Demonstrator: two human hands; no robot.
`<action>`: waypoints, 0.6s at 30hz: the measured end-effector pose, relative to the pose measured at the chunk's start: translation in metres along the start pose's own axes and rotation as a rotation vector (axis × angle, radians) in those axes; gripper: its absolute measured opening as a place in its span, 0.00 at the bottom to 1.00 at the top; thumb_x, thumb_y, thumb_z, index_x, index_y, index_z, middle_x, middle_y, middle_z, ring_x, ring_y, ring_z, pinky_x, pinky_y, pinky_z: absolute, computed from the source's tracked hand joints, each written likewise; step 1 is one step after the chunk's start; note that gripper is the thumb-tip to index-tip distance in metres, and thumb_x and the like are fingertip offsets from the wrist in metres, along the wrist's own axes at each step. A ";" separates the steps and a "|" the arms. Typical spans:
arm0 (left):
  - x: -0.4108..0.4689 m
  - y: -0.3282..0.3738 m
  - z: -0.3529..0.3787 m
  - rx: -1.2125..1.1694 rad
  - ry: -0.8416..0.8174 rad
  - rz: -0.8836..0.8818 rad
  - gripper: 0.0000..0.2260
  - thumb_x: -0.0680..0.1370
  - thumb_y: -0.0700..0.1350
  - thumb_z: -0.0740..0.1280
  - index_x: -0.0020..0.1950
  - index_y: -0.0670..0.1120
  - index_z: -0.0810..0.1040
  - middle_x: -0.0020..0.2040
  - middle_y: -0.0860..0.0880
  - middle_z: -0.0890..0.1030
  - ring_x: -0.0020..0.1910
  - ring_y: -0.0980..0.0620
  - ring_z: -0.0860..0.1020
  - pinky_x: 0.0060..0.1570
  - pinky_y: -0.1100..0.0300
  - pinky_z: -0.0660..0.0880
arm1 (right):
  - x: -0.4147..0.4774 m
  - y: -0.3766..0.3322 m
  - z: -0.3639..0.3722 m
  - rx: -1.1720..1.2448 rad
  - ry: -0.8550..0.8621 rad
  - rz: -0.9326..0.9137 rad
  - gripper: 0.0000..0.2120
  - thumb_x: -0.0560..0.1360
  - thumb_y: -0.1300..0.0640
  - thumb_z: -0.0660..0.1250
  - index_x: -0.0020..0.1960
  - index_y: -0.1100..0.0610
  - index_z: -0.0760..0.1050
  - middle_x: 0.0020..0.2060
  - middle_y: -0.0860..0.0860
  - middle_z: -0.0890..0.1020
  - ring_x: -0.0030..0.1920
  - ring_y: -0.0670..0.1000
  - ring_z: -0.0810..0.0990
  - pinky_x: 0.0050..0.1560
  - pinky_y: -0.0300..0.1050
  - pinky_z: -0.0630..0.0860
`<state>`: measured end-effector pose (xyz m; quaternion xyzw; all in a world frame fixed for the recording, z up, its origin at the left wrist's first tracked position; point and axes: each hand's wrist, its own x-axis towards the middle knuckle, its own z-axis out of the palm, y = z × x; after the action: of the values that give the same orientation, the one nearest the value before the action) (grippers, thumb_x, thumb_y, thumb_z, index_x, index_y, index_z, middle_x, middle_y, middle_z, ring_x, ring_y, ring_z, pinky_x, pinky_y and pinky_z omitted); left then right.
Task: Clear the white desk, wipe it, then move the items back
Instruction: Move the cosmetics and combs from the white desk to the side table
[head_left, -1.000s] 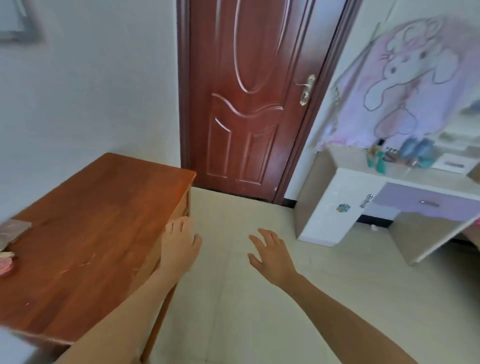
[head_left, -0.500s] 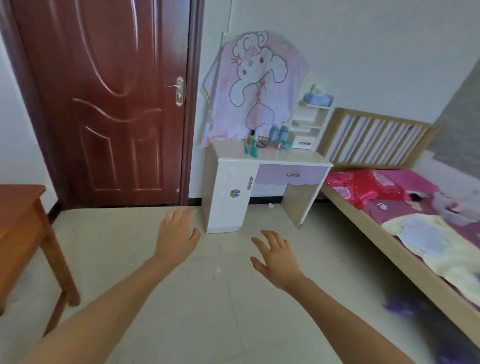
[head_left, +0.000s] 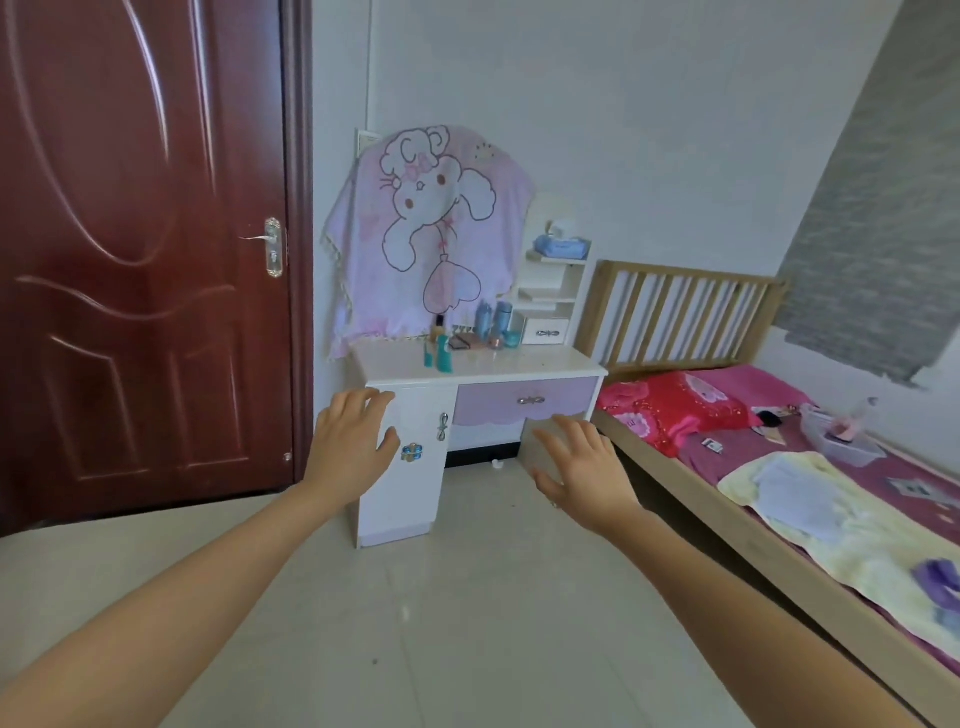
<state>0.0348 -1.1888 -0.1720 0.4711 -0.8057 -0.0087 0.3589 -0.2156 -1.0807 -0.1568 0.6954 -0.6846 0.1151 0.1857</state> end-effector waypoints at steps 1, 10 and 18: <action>0.014 -0.003 0.006 -0.009 0.007 -0.005 0.18 0.76 0.42 0.62 0.66 0.41 0.69 0.64 0.43 0.71 0.65 0.43 0.64 0.62 0.49 0.61 | 0.012 0.006 0.001 -0.008 -0.001 -0.009 0.24 0.77 0.48 0.58 0.71 0.55 0.62 0.71 0.58 0.62 0.71 0.56 0.60 0.67 0.51 0.60; 0.098 -0.015 0.096 -0.094 -0.038 -0.022 0.17 0.76 0.42 0.63 0.65 0.42 0.70 0.63 0.44 0.73 0.64 0.43 0.66 0.60 0.51 0.63 | 0.092 0.054 0.063 0.064 -0.084 0.111 0.25 0.76 0.48 0.60 0.71 0.53 0.61 0.70 0.55 0.63 0.69 0.55 0.61 0.66 0.49 0.60; 0.151 -0.019 0.181 -0.034 -0.163 -0.062 0.18 0.77 0.44 0.61 0.67 0.44 0.68 0.66 0.45 0.71 0.66 0.44 0.65 0.62 0.52 0.63 | 0.139 0.118 0.131 0.321 -0.135 0.317 0.26 0.75 0.50 0.63 0.71 0.54 0.61 0.68 0.55 0.65 0.68 0.56 0.62 0.65 0.46 0.62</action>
<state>-0.1022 -1.3733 -0.2266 0.4875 -0.8169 -0.0719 0.2998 -0.3405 -1.2611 -0.2060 0.6061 -0.7690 0.2031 0.0062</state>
